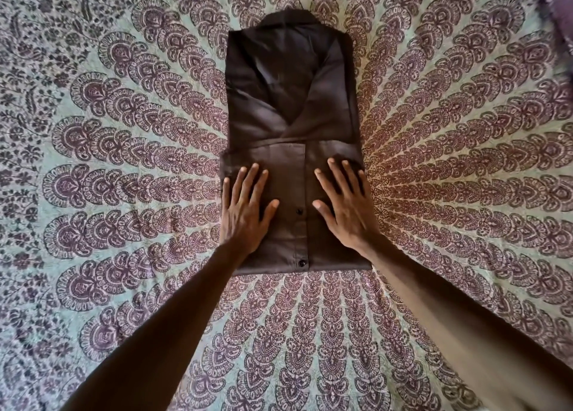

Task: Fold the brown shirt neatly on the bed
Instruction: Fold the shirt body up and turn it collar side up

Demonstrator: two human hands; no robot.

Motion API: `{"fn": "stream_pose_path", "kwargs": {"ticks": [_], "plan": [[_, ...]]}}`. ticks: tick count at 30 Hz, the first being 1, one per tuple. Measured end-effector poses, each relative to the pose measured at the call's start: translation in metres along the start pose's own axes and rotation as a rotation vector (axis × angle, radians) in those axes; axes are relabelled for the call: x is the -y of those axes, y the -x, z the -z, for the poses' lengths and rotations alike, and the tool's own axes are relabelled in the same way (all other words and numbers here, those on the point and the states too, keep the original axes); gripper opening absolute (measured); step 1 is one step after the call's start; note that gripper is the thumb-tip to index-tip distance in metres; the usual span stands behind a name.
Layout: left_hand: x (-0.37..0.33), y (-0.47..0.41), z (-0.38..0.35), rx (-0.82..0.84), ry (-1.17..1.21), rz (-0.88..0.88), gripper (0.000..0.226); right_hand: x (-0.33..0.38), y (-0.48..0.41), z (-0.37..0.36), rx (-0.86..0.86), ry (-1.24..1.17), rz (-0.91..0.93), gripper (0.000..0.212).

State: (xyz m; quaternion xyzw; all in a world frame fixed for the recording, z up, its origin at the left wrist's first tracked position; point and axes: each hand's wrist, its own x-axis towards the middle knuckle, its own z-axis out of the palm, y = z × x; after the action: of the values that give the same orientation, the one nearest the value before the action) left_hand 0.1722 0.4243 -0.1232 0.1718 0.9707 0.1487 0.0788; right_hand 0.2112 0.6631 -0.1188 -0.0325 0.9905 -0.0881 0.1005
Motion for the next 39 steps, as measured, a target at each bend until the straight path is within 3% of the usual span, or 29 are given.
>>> {"fn": "stream_pose_path", "kwargs": {"ticks": [3, 4, 6, 10, 13, 18, 21, 23, 25, 27, 29, 30, 32, 34, 36, 39], "plan": [[0.022, -0.010, 0.017, -0.095, 0.124, -0.024, 0.040, -0.018, -0.007, 0.011, -0.119, -0.113, 0.009, 0.045], [0.037, -0.014, 0.024, -0.116, 0.121, -0.070, 0.036, -0.030, -0.009, 0.015, -0.132, -0.101, 0.046, 0.050], [0.068, -0.021, 0.037, -0.113, 0.072, -0.251, 0.040, -0.058, -0.015, 0.022, -0.121, -0.036, 0.184, 0.063], [0.115, -0.033, 0.052, 0.051, -0.090, -0.662, 0.042, -0.094, -0.022, 0.030, 0.046, 0.096, 0.449, 0.074], [0.126, -0.049, 0.057, 0.141, -0.197, -0.849, 0.040, -0.105, -0.033, 0.036, 0.050, 0.155, 0.549, 0.067], [0.128, -0.072, 0.052, 0.165, -0.343, -1.015, 0.051, -0.112, -0.047, 0.032, -0.041, 0.220, 0.689, 0.044], [0.128, -0.074, 0.043, 0.133, -0.340, -1.012, 0.041, -0.106, -0.049, 0.029, -0.126, 0.178, 0.666, 0.040], [0.117, -0.072, 0.042, 0.125, -0.296, -0.966, 0.035, -0.093, -0.050, 0.033, -0.145, 0.086, 0.566, 0.040], [0.101, -0.072, 0.045, 0.140, -0.147, -0.794, 0.034, -0.081, -0.054, 0.037, -0.125, -0.114, 0.368, 0.039], [0.080, -0.077, 0.056, 0.161, 0.208, -0.427, 0.036, -0.070, -0.063, 0.046, -0.106, -0.341, 0.142, 0.035], [0.061, -0.097, 0.071, 0.262, 0.606, 0.067, 0.035, -0.061, -0.082, 0.056, -0.095, -0.678, -0.097, 0.018], [0.056, -0.112, 0.075, 0.272, 0.673, 0.211, 0.037, -0.060, -0.096, 0.059, -0.068, -0.872, -0.248, 0.012], [0.056, -0.143, 0.075, 0.246, 0.733, 0.350, 0.034, -0.064, -0.129, 0.066, 0.003, -1.068, -0.555, 0.024], [0.072, -0.166, 0.060, 0.240, 0.788, 0.448, 0.039, -0.072, -0.154, 0.070, 0.084, -1.004, -0.744, 0.030], [0.081, -0.176, 0.052, 0.204, 0.758, 0.519, 0.050, -0.073, -0.165, 0.076, 0.105, -0.987, -0.810, 0.034], [0.064, -0.169, 0.063, 0.142, 0.692, 0.560, 0.035, -0.074, -0.167, 0.078, 0.009, -0.945, -0.759, 0.047]]}}
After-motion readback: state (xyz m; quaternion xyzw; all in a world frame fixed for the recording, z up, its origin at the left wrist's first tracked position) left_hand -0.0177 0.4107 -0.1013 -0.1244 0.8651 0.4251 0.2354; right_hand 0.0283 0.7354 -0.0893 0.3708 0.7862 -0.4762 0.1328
